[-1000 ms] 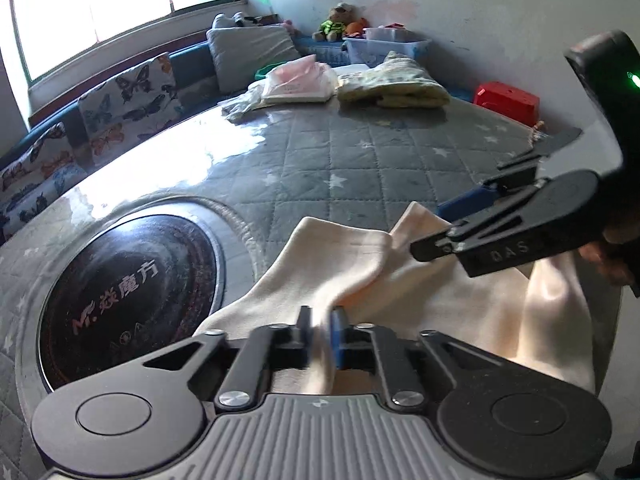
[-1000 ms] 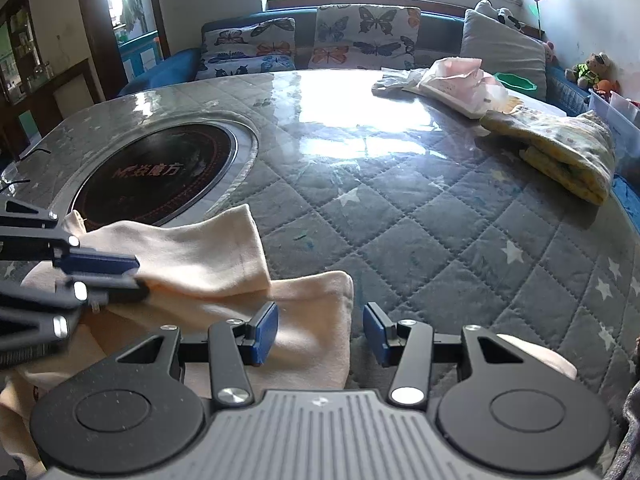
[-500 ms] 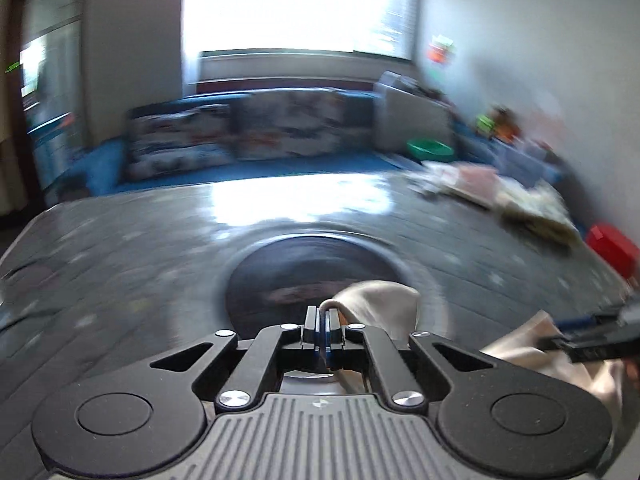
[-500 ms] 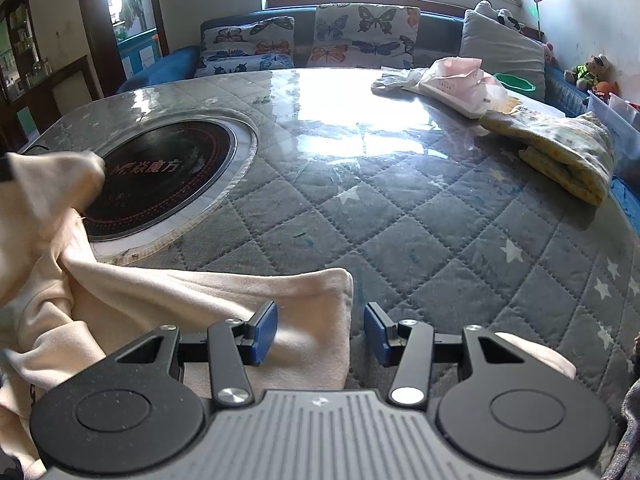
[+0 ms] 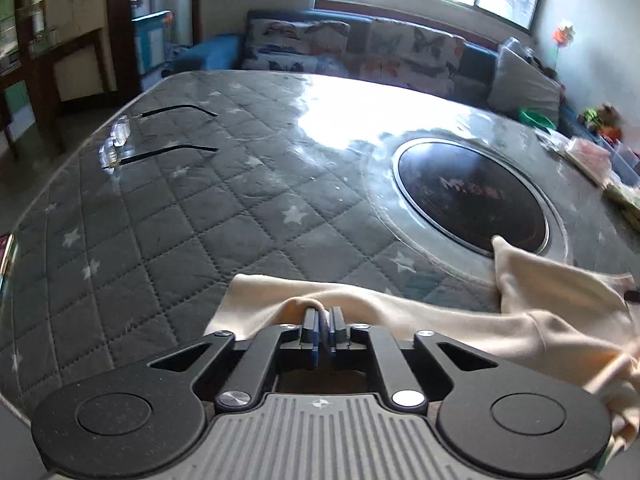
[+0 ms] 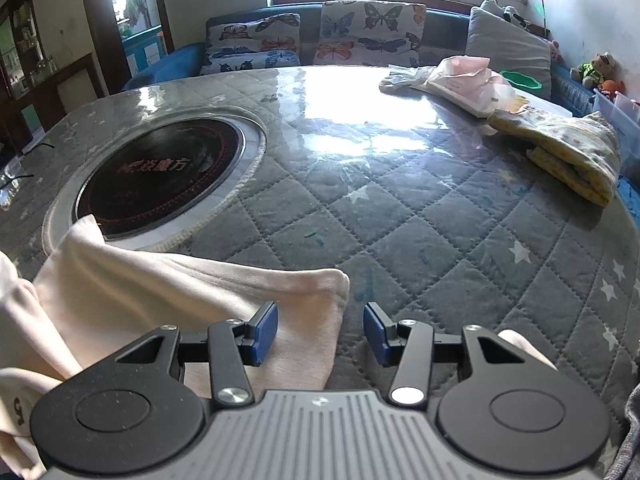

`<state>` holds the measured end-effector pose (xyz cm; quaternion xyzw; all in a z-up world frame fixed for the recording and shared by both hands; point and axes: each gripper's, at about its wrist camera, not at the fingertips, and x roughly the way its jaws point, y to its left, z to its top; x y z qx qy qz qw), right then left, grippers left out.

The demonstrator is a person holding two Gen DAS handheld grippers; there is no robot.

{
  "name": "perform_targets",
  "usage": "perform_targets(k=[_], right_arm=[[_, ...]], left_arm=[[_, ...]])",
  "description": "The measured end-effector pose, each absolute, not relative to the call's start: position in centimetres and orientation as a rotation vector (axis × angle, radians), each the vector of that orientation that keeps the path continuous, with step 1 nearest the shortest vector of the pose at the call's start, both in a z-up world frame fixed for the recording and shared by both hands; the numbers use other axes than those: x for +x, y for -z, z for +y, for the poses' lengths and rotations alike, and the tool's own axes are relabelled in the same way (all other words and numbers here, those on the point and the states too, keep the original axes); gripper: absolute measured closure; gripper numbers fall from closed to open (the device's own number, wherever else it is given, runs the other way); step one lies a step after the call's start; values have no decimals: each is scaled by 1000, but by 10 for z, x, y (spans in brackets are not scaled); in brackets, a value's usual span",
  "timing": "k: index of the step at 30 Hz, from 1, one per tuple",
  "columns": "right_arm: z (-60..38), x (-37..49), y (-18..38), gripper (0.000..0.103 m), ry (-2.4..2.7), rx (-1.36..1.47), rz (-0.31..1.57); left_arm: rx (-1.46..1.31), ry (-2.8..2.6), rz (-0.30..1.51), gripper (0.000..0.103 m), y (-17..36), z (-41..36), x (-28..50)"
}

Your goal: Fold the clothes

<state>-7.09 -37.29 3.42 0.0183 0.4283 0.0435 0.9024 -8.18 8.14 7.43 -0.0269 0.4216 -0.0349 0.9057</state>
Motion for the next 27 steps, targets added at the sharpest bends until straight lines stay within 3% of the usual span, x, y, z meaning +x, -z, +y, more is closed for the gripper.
perform_targets(k=[6, 10, 21, 27], right_arm=[[-377, -68, -39, 56, -99, 67, 878], [-383, -63, -38, 64, -88, 87, 884], [-377, -55, -33, 88, -113, 49, 901], [-378, -56, -35, 91, -117, 46, 891]], left_arm=[[33, 141, 826, 74, -99, 70, -84], [53, 179, 780, 61, -117, 63, -81], [86, 340, 786, 61, -106, -5, -42], [110, 426, 836, 61, -78, -51, -4]])
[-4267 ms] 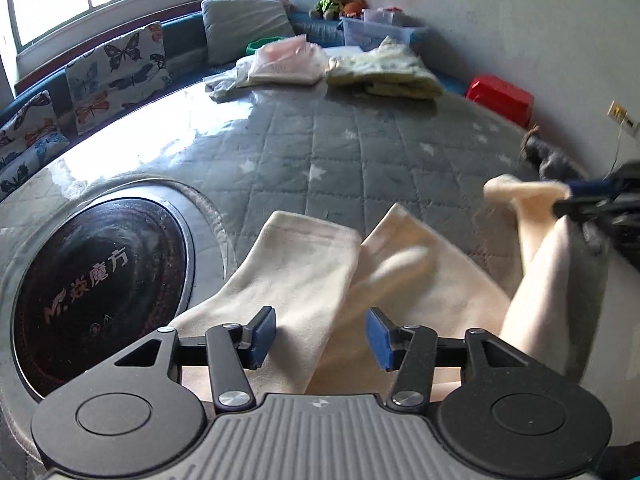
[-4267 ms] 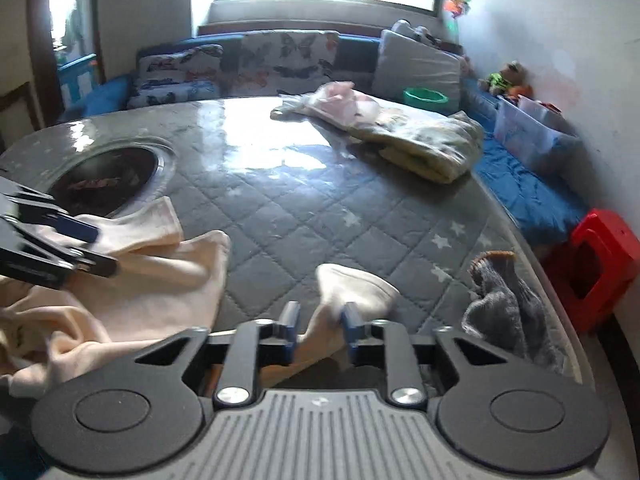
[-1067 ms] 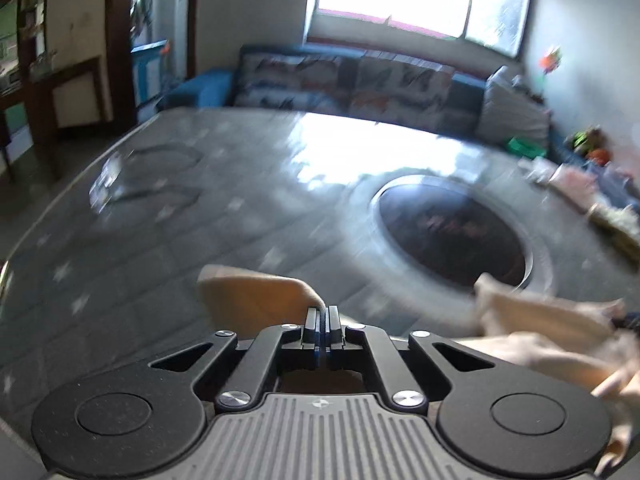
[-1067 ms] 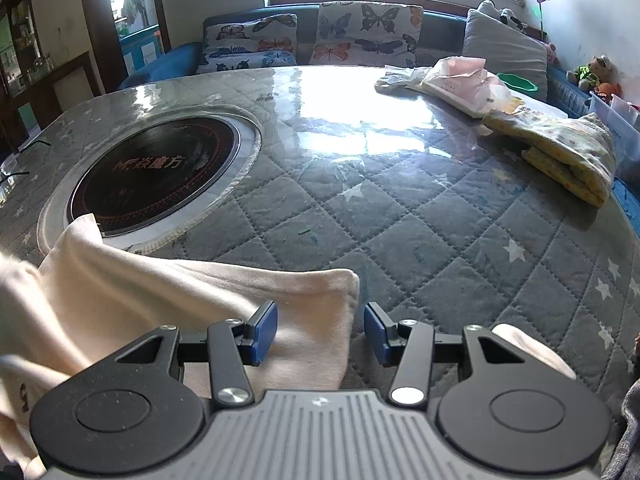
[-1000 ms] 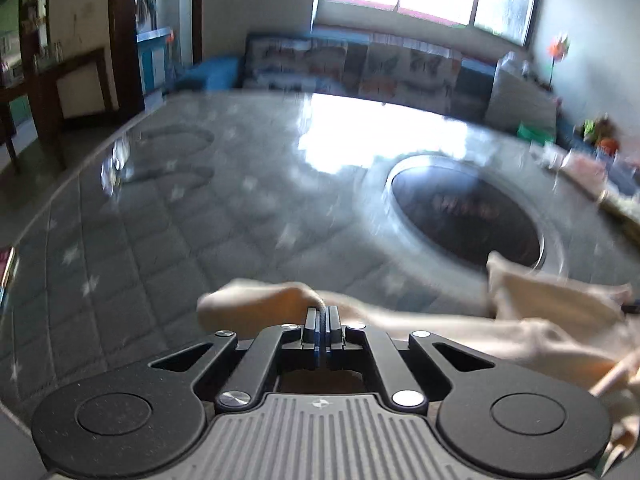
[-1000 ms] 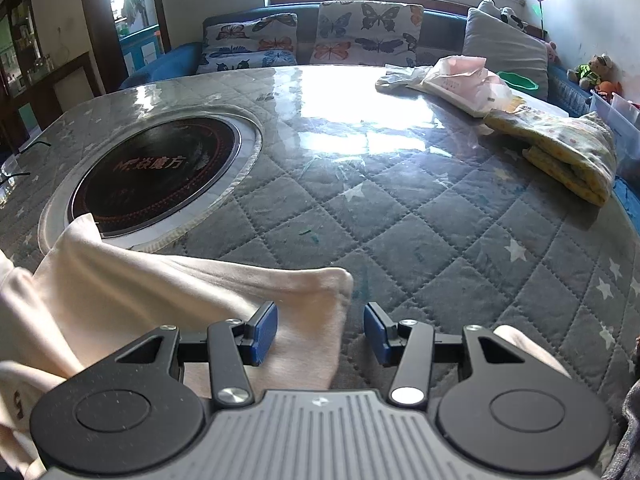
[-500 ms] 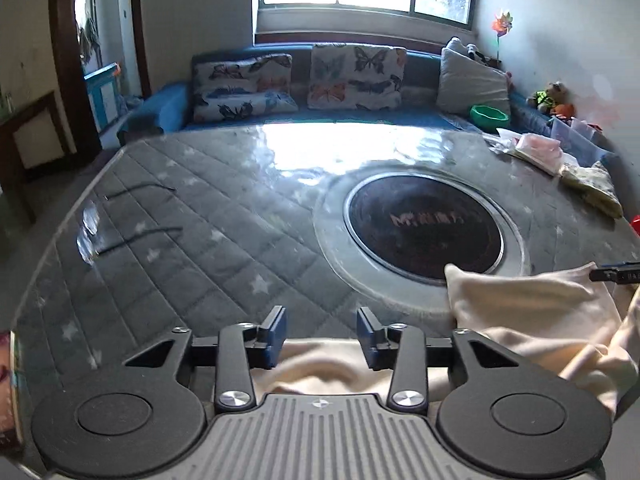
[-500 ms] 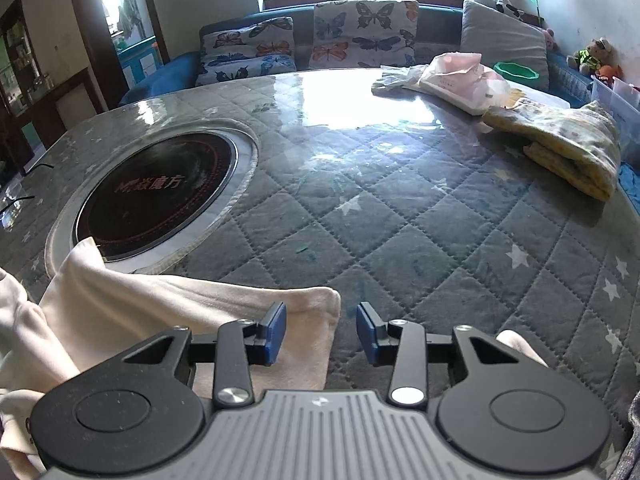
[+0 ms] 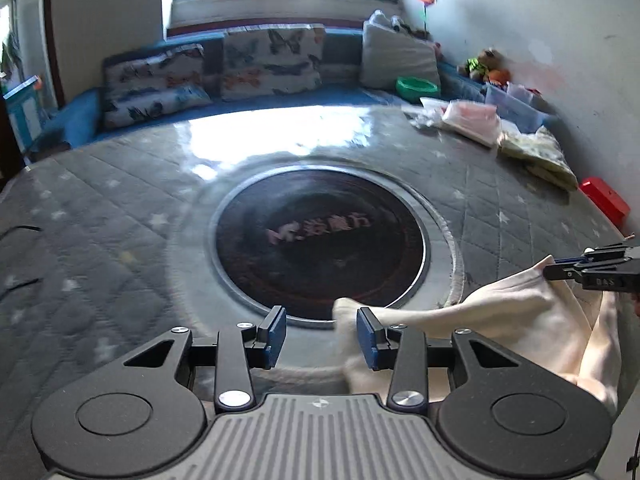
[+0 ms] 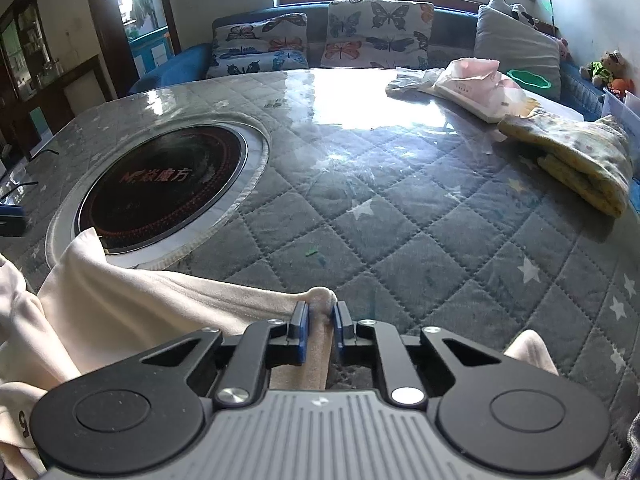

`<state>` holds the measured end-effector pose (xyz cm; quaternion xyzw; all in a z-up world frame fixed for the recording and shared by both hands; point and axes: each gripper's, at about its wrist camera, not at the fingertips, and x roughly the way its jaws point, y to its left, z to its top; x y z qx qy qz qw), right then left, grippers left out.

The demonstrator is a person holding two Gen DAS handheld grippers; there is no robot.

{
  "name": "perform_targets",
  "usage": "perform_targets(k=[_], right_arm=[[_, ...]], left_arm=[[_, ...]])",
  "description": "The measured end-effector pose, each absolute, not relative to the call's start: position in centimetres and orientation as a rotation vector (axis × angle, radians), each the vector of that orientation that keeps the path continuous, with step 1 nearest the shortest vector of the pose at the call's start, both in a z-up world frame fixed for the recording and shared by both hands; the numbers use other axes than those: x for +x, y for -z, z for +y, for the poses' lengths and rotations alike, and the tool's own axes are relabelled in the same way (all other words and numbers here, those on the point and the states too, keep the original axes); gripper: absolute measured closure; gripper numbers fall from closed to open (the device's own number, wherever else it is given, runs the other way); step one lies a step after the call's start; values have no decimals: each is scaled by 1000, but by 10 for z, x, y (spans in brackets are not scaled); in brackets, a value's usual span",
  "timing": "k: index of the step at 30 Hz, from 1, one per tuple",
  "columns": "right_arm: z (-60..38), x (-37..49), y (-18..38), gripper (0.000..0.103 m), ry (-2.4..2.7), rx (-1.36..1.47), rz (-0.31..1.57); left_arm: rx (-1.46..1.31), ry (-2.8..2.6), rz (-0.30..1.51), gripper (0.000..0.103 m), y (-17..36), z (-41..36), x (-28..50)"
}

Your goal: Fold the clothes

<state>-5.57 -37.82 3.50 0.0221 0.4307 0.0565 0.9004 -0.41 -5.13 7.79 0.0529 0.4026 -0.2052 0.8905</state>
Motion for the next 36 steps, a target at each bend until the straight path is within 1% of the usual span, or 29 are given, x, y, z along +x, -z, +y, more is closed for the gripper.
perform_targets(k=[3, 7, 9, 13, 14, 15, 17, 20, 29, 36], right_arm=[[-381, -55, -33, 91, -117, 53, 897], [-382, -54, -33, 87, -122, 58, 901], [-382, -52, -33, 86, -127, 53, 904], [-382, -50, -32, 87, -134, 43, 907], [-381, -50, -32, 87, -136, 40, 907], [-381, -50, -32, 88, -137, 37, 907], [-379, -49, -34, 92, -145, 28, 906], [-375, -47, -38, 96, -156, 3, 899], [-349, -17, -70, 96, -202, -81, 812], [-323, 34, -87, 97, -233, -101, 748]], left_arm=[[119, 436, 862, 61, -67, -64, 8], [129, 448, 898, 61, -55, -74, 18], [137, 455, 910, 61, -50, -78, 20], [133, 466, 927, 64, -45, -82, 22], [129, 472, 930, 73, -43, -82, 23], [126, 479, 934, 78, -42, -83, 23], [128, 485, 931, 93, -39, -82, 22], [117, 480, 900, 99, -39, -78, 18], [57, 348, 787, 100, -63, -40, 25], [45, 270, 727, 100, -81, -21, 57]])
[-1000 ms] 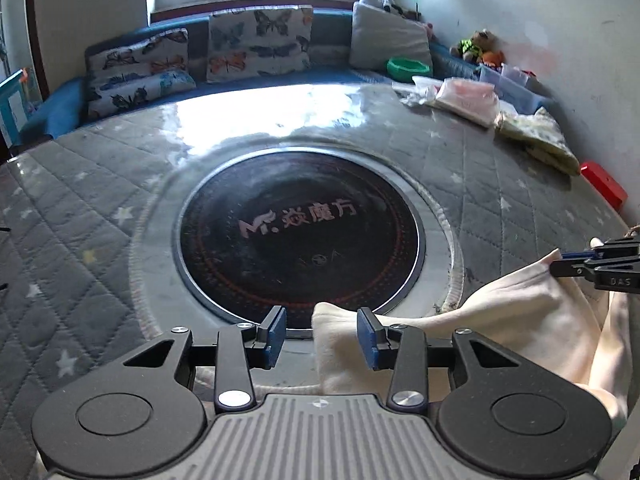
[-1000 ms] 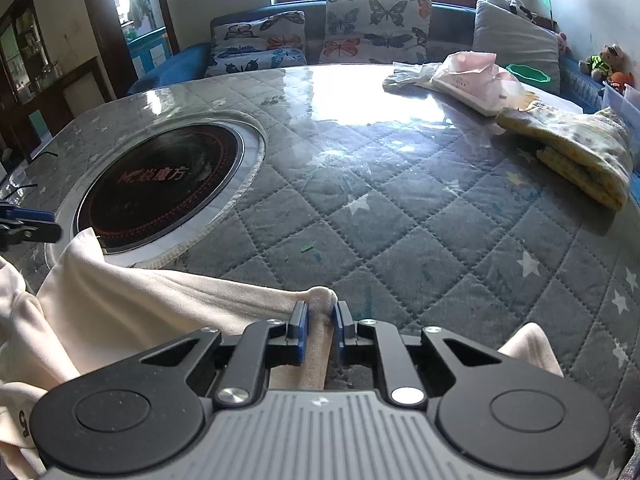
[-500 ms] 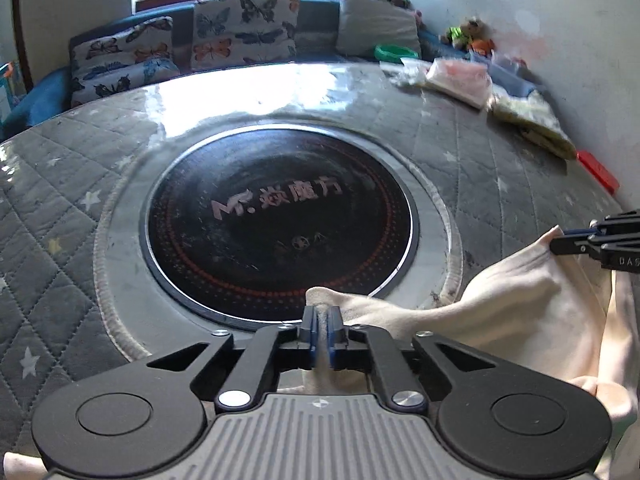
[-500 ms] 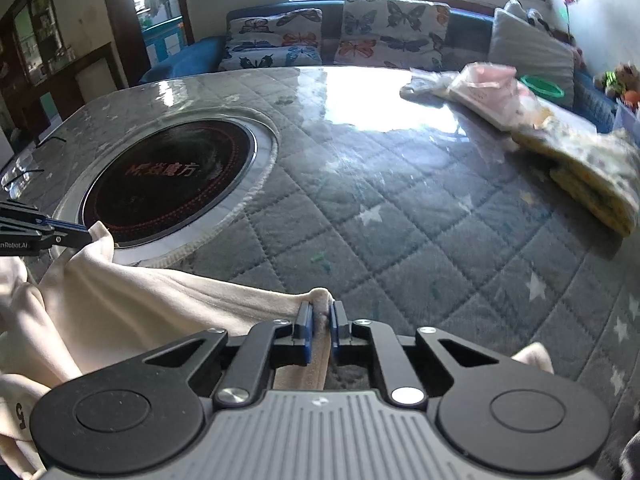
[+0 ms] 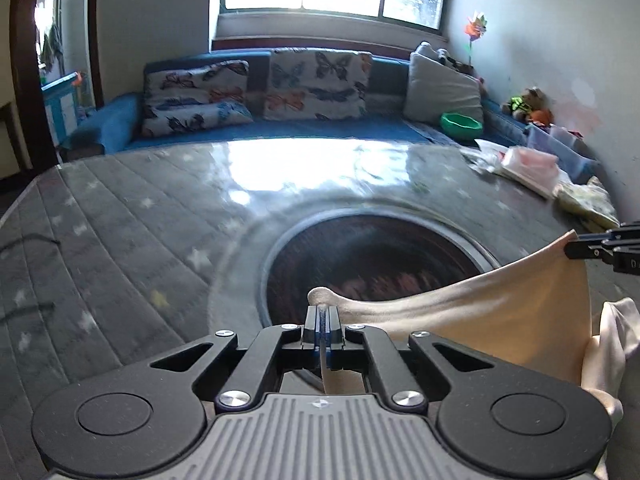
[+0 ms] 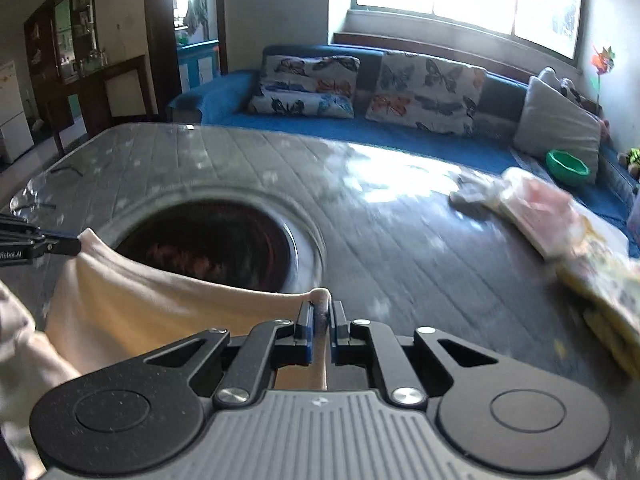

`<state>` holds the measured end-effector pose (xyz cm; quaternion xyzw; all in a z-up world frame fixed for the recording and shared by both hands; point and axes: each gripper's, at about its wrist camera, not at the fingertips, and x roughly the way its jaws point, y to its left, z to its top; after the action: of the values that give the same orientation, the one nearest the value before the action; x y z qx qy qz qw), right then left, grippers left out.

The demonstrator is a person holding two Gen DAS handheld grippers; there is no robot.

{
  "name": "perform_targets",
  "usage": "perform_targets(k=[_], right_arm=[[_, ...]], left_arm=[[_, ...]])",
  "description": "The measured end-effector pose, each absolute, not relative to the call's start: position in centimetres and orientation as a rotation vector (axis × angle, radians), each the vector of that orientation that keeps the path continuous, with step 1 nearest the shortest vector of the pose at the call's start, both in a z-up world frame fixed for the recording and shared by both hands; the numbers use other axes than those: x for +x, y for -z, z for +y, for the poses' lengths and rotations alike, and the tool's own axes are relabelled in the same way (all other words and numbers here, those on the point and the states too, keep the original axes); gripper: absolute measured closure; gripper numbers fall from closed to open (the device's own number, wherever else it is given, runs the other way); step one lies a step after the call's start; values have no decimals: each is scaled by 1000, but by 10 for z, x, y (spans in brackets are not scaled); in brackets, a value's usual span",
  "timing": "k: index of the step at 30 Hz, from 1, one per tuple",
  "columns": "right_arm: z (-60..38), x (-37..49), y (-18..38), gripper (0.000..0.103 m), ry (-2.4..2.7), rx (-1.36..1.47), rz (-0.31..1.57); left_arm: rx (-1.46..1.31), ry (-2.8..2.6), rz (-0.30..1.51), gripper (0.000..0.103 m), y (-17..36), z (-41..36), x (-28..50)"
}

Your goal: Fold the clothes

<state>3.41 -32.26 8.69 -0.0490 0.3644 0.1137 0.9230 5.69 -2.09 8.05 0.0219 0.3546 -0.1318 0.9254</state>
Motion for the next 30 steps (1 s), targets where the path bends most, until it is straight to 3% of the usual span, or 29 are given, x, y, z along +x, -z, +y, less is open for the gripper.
perform_targets(k=[12, 16, 22, 30], right_arm=[[-284, 144, -87, 96, -241, -81, 700], [-277, 159, -72, 91, -244, -88, 743], [-297, 135, -71, 88, -236, -122, 765], [-301, 62, -80, 84, -351, -161, 786]], left_arm=[[48, 80, 714, 100, -88, 5, 153], [49, 57, 761, 99, -74, 10, 163], [55, 104, 766, 93, -76, 10, 137], [117, 348, 754, 83, -86, -36, 47]])
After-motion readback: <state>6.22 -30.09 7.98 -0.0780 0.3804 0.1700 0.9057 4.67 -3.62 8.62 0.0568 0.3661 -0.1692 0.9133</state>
